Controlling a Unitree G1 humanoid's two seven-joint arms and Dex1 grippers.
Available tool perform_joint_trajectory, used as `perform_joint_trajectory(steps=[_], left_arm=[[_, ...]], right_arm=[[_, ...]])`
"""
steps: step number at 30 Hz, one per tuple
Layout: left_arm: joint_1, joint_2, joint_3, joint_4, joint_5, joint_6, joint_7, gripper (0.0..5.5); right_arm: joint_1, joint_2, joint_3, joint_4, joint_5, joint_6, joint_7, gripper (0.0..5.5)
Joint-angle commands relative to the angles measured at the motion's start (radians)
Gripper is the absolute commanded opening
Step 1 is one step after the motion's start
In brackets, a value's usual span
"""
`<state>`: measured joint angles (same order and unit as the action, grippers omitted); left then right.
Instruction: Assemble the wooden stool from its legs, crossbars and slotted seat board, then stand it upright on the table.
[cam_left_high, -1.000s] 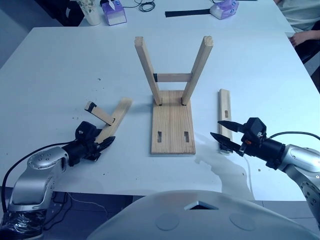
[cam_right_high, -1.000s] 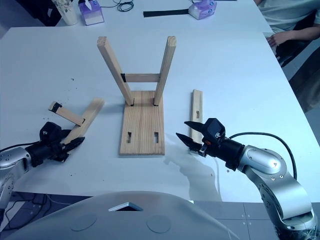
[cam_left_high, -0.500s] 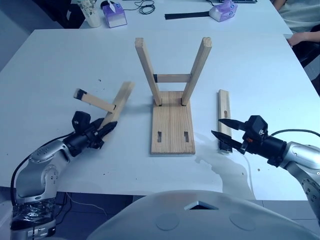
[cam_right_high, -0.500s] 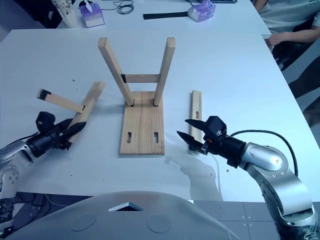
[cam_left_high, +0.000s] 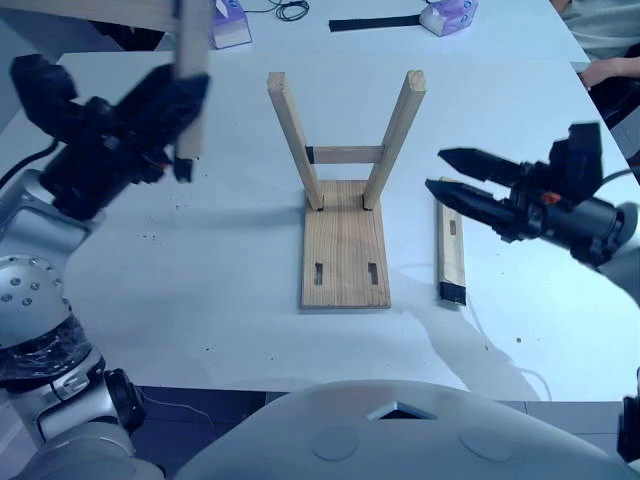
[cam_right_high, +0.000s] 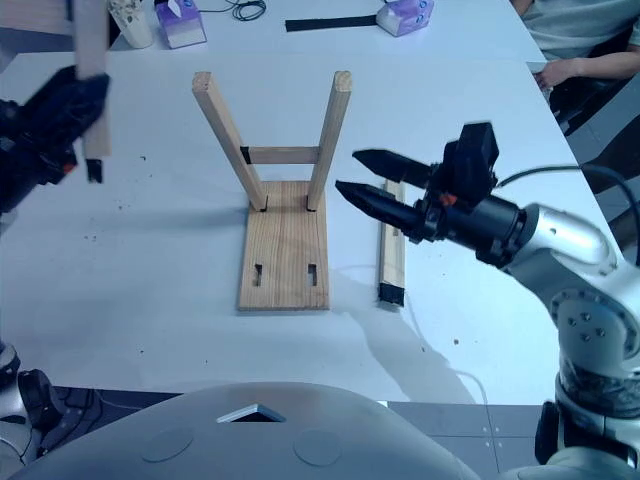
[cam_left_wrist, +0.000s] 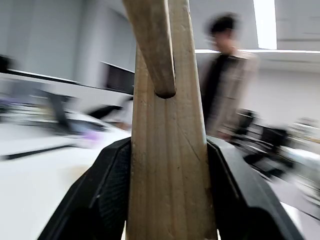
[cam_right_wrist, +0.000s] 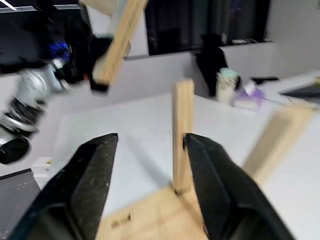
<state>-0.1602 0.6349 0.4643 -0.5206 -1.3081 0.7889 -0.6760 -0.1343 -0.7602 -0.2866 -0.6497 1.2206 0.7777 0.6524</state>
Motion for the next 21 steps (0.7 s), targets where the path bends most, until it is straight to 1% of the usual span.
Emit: perform_joint_trajectory(steps=[1, 4, 7, 8, 11, 14, 17, 21], left_arm=[[-0.013, 0.011, -0.065, -0.104, -0.102, 0.015, 0.020, 2.03], [-0.014, 0.019, -0.087, -0.131, -0.135, 0.002, 0.023, 2.03], [0.000, 0.026, -0.114, -0.160, -0.120, -0.009, -0.002, 2.03], [0.012, 0.032, -0.133, -0.166, -0.091, -0.011, -0.035, 2.03], [0.038, 0.045, -0.188, -0.169, -0.023, -0.020, -0.100, 2.03], [0.061, 0.054, -0.233, -0.150, 0.042, -0.034, -0.160, 2.03], [0.088, 0.067, -0.255, -0.137, 0.099, -0.052, -0.215, 2.03], [0.089, 0.068, -0.285, -0.134, 0.141, -0.069, -0.257, 2.03]], right_arm=[[-0.128, -0.075, -0.016, 0.052, 0.203, 0.070, 0.038, 3.22], [-0.218, -0.123, -0.003, 0.108, 0.324, 0.116, 0.053, 3.73], [-0.277, -0.141, 0.053, 0.141, 0.317, 0.152, 0.092, 3.73], [-0.295, -0.137, 0.076, 0.146, 0.305, 0.159, 0.108, 3.73], [-0.364, -0.101, 0.152, 0.173, 0.259, 0.168, 0.140, 3.73], [-0.397, -0.078, 0.203, 0.168, 0.200, 0.162, 0.169, 3.73], [-0.406, -0.056, 0.232, 0.150, 0.161, 0.157, 0.184, 3.73], [-0.414, -0.038, 0.243, 0.137, 0.141, 0.158, 0.192, 3.73]])
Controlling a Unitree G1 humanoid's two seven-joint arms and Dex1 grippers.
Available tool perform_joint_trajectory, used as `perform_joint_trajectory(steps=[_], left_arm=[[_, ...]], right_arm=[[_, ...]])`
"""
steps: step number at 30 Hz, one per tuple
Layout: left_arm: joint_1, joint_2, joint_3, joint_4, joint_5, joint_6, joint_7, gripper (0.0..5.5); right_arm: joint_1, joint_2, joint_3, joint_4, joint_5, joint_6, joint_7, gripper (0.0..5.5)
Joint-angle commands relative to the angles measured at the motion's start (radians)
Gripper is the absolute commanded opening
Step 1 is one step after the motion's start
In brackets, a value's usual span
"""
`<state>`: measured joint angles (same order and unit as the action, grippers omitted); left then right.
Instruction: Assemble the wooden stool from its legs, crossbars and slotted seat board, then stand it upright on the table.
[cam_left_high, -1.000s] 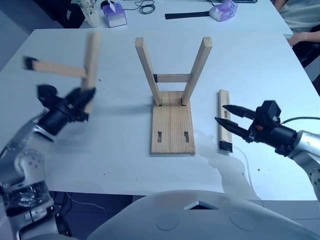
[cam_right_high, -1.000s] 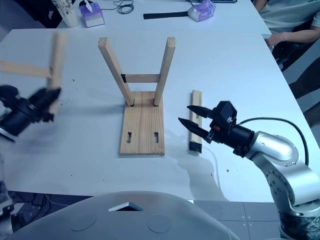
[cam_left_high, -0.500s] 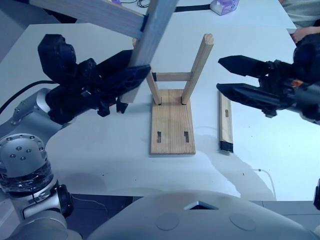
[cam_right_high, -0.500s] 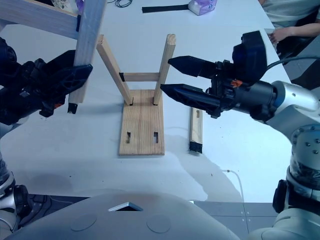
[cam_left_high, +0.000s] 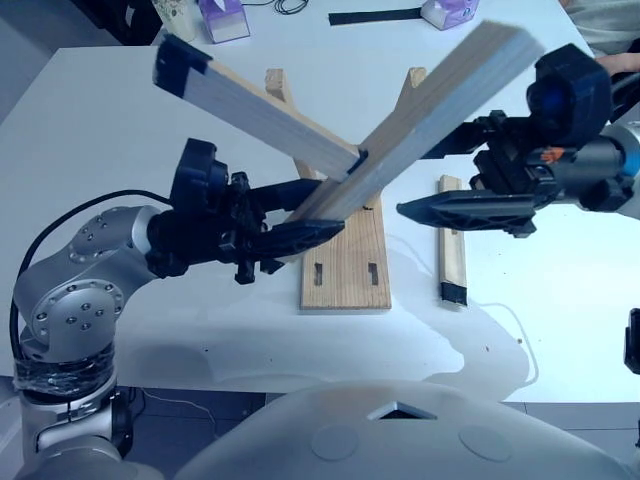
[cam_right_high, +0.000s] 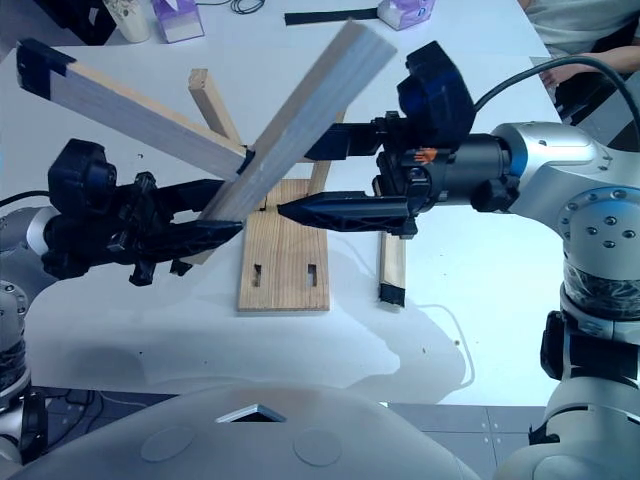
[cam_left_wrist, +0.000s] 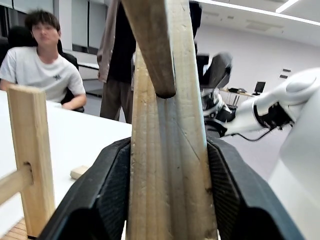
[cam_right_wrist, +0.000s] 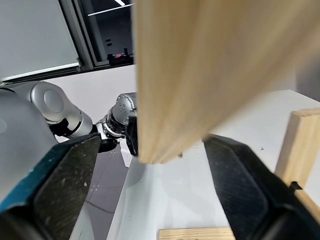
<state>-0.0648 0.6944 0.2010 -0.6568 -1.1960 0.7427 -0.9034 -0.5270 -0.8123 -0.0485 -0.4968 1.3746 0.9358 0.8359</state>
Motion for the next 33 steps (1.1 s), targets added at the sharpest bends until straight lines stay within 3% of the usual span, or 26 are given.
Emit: perform_joint_trajectory(steps=[1, 6, 17, 31, 33], left_arm=[[-0.008, 0.007, -0.029, 0.002, 0.036, -0.027, -0.034, 2.03], [-0.023, -0.001, -0.054, 0.003, 0.054, -0.038, -0.034, 2.03], [-0.055, -0.026, -0.067, 0.013, 0.062, -0.047, 0.013, 2.03], [-0.049, -0.018, -0.099, 0.037, 0.127, -0.032, 0.047, 2.03], [-0.018, 0.018, -0.125, 0.038, 0.171, -0.029, 0.010, 2.55]], right_arm=[[-0.026, 0.022, 0.009, -0.015, -0.017, 0.000, 0.006, 3.73], [-0.044, 0.064, 0.039, -0.016, -0.060, -0.005, -0.004, 3.73], [0.007, 0.062, 0.075, -0.041, -0.201, -0.037, 0.057, 2.08], [0.019, 0.082, 0.052, -0.051, -0.224, -0.063, 0.039, 2.06], [0.016, 0.077, 0.028, -0.049, -0.214, -0.064, 0.034, 2.06]])
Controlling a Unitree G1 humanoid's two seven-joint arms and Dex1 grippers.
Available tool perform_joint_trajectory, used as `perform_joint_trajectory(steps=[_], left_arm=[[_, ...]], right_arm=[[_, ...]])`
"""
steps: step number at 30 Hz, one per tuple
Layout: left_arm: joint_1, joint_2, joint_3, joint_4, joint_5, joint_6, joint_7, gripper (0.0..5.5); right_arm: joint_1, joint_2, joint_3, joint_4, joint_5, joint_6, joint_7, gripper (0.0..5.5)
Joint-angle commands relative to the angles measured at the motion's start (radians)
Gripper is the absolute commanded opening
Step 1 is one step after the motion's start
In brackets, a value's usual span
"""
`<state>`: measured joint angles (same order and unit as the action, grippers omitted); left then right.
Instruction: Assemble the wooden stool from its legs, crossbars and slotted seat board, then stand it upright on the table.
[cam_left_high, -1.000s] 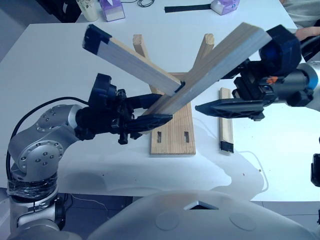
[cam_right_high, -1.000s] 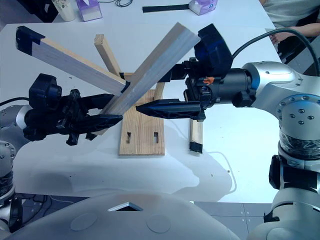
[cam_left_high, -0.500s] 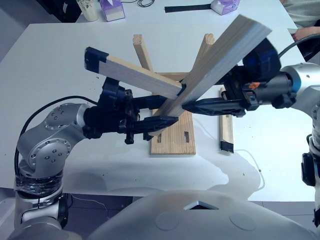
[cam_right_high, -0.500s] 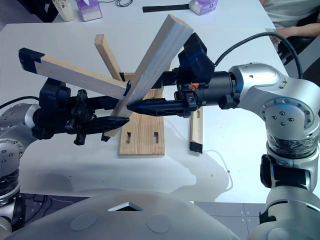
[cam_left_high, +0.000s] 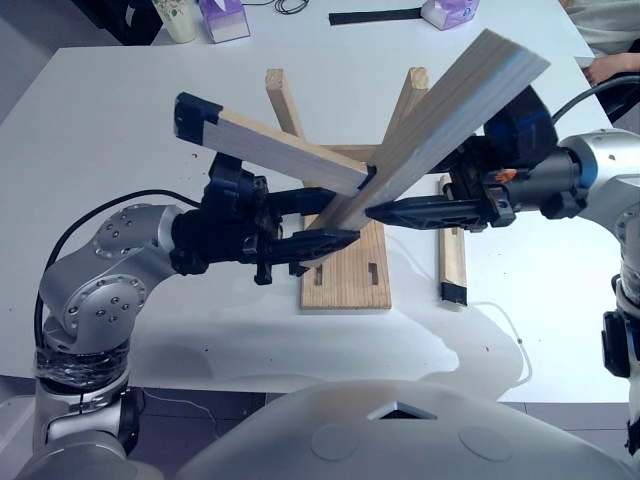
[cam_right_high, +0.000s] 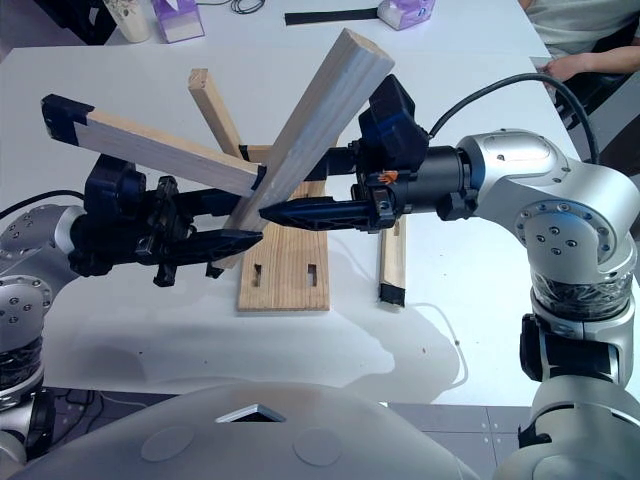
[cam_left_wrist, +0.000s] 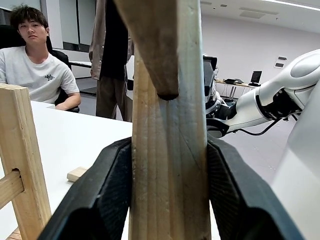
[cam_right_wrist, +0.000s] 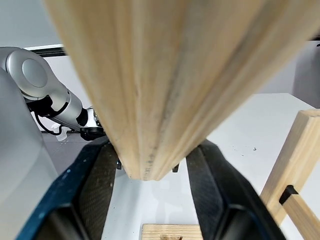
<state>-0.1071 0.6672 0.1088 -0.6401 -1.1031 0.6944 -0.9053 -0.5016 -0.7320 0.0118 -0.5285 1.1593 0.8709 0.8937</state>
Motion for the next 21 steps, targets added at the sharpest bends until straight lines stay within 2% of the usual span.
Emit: perform_joint_trajectory(steps=[1, 6, 9, 16, 21], left_arm=[[0.043, 0.055, -0.039, 0.017, 0.097, 0.013, 0.000, 2.81], [0.065, 0.028, -0.049, 0.092, 0.232, -0.067, 0.020, 3.73], [0.109, 0.038, -0.031, 0.138, 0.280, -0.108, -0.007, 4.26], [0.254, 0.061, 0.048, 0.169, 0.320, -0.178, -0.073, 4.28], [0.245, 0.062, 0.087, 0.232, 0.353, -0.203, -0.074, 4.28]], right_arm=[[-0.013, -0.007, -0.046, -0.012, 0.011, 0.001, -0.026, 2.06], [-0.031, -0.021, -0.095, 0.009, 0.018, 0.002, -0.027, 2.05], [-0.006, -0.079, -0.120, 0.005, -0.013, 0.003, 0.011, 2.04], [0.097, -0.202, -0.091, 0.034, -0.219, -0.091, 0.158, 2.04], [0.217, -0.229, 0.024, 0.045, -0.459, -0.265, 0.245, 2.04]])
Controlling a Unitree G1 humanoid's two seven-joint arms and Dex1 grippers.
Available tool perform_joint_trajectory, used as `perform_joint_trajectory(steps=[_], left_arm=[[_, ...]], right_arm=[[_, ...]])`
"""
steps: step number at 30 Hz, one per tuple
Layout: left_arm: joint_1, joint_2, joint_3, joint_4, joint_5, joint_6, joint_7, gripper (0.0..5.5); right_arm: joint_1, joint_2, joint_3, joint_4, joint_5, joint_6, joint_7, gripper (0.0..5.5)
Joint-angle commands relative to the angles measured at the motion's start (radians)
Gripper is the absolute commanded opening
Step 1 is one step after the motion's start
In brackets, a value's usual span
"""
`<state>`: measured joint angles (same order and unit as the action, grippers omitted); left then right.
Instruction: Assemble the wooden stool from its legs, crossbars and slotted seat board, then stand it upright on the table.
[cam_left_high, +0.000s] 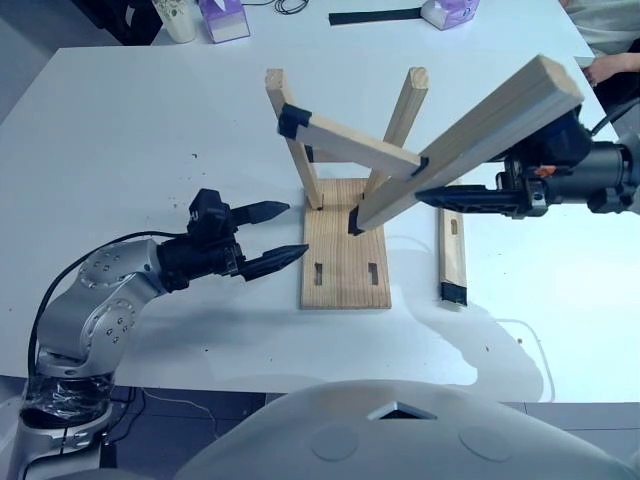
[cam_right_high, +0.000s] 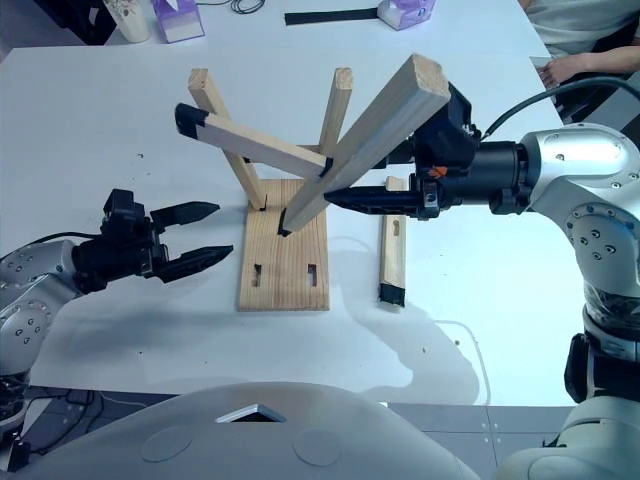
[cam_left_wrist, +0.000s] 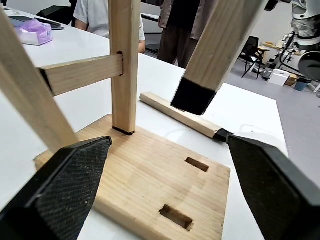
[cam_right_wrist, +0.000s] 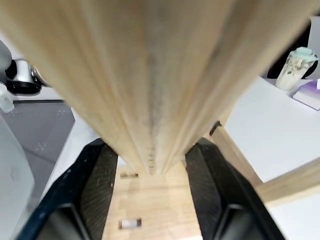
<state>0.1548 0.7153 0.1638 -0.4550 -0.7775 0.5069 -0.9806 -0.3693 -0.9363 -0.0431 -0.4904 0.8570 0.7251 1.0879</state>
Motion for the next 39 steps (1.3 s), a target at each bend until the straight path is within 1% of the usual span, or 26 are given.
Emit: perform_joint_trajectory(steps=[1, 7, 18, 27, 30, 39], left_arm=[[-0.030, 0.016, 0.033, 0.061, 0.031, -0.017, 0.000, 4.28], [-0.064, 0.021, 0.027, 0.099, 0.053, -0.021, -0.022, 4.28], [-0.083, 0.014, 0.023, 0.117, 0.074, -0.020, -0.030, 4.28], [-0.085, 0.010, 0.022, 0.119, 0.078, -0.018, -0.026, 4.28], [-0.075, 0.007, 0.027, 0.117, 0.077, -0.019, -0.022, 4.28], [-0.059, -0.003, 0.037, 0.108, 0.071, -0.018, 0.000, 4.28]], right_arm=[[0.107, -0.022, 0.093, 0.007, -0.187, -0.146, 0.057, 2.04], [0.185, -0.008, 0.133, -0.012, -0.254, -0.200, 0.085, 2.04], [0.222, 0.004, 0.146, -0.064, -0.257, -0.204, 0.081, 2.04], [0.273, -0.025, 0.156, -0.033, -0.321, -0.257, 0.103, 2.04], [0.281, -0.038, 0.148, -0.034, -0.318, -0.263, 0.110, 2.04], [0.274, -0.028, 0.162, -0.065, -0.295, -0.244, 0.106, 2.04]])
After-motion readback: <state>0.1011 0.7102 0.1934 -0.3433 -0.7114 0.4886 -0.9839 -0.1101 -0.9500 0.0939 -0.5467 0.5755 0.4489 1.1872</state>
